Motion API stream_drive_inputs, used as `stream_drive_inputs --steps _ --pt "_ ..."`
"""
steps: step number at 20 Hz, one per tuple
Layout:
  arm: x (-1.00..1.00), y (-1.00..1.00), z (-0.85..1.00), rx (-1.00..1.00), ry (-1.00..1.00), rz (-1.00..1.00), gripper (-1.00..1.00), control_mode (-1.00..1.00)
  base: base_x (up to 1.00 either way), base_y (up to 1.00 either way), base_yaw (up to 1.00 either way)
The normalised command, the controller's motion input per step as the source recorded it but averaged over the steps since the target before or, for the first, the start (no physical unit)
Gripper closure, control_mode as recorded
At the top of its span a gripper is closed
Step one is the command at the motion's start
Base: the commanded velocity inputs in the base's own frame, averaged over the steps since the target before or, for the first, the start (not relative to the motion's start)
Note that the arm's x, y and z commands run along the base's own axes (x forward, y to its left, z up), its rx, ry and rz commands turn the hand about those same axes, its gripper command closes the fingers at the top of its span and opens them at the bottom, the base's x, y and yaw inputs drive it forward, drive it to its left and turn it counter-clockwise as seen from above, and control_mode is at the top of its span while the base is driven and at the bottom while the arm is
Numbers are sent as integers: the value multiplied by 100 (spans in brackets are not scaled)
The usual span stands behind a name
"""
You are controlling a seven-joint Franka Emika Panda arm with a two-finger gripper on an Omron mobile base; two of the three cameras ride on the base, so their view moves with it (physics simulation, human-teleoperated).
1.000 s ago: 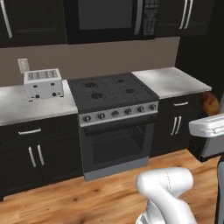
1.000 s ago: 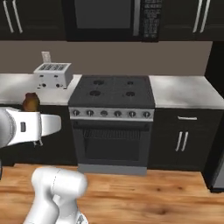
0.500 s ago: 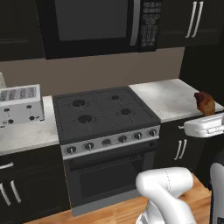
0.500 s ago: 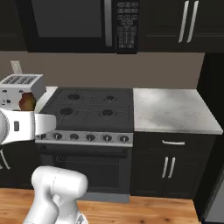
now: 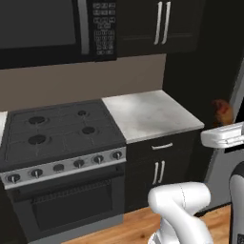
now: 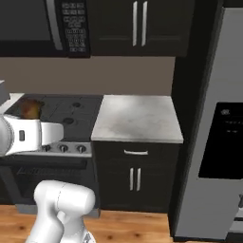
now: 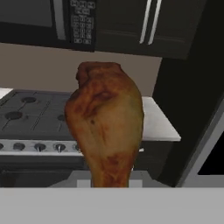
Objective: Transport the chicken drumstick and sweet potato to the fridge. Place the chicken drumstick on the rack containing meat and place the sweet potato on the rack containing the vegetable, ensuring meats and vegetables are on different racks.
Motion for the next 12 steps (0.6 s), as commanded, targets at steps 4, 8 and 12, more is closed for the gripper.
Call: stream_drive_inputs --steps 4,8,12 --pt "0 0 0 0 0 0 100 100 -23 -100 -6" --pt "0 0 0 0 0 0 100 100 -17 -100 -5" --pt "0 0 0 0 0 0 100 100 -45 -100 -14"
